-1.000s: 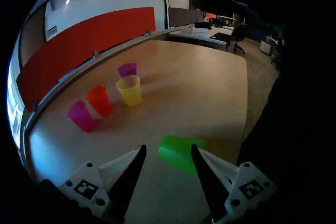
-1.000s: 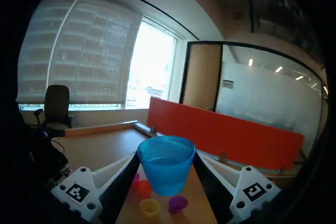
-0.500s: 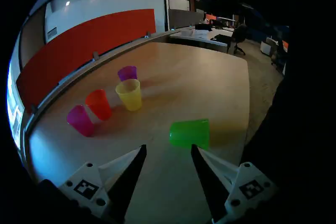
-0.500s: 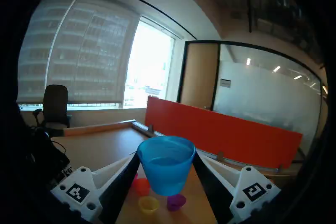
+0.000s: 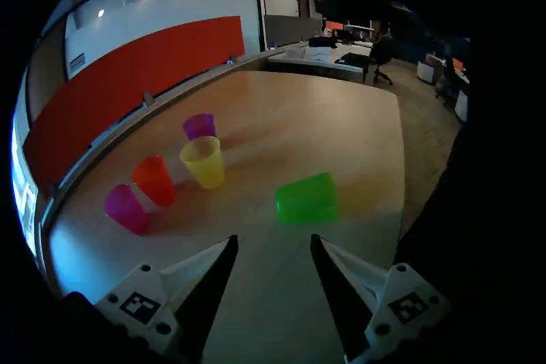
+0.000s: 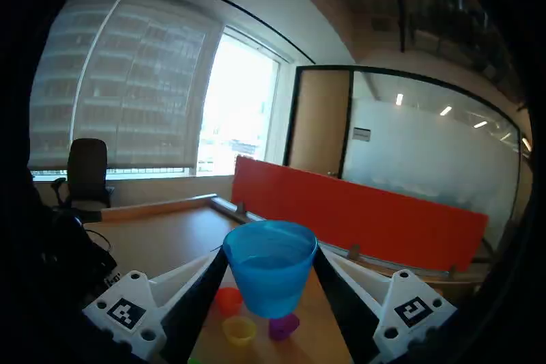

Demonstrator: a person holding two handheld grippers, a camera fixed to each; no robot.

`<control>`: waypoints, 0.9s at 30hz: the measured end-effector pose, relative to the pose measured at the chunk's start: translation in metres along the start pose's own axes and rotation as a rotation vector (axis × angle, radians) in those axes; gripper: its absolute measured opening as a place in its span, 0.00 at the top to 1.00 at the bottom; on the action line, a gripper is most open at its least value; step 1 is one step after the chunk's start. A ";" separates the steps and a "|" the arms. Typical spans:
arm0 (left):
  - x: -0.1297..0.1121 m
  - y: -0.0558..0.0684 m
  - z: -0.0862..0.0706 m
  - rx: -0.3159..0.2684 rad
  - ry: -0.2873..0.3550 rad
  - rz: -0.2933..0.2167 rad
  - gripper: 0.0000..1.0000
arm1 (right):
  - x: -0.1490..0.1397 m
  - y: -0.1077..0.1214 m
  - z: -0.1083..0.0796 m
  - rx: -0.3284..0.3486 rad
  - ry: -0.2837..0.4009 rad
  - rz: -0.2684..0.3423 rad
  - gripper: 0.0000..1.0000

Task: Pour water

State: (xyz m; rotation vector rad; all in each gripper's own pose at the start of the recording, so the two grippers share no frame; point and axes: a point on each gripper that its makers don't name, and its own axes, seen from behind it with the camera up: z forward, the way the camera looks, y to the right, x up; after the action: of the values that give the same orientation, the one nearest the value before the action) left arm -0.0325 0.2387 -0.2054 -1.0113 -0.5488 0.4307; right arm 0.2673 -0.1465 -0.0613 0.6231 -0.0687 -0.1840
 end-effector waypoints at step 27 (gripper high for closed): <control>0.049 -0.003 0.061 -0.112 0.010 0.195 0.22 | -0.011 0.030 -0.032 -0.093 -0.020 0.018 0.09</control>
State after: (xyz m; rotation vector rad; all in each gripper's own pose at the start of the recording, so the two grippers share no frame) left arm -0.0311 0.3059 -0.1663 -1.1793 -0.4711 0.5726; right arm 0.2651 -0.1020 -0.0701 0.5281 -0.0844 -0.1749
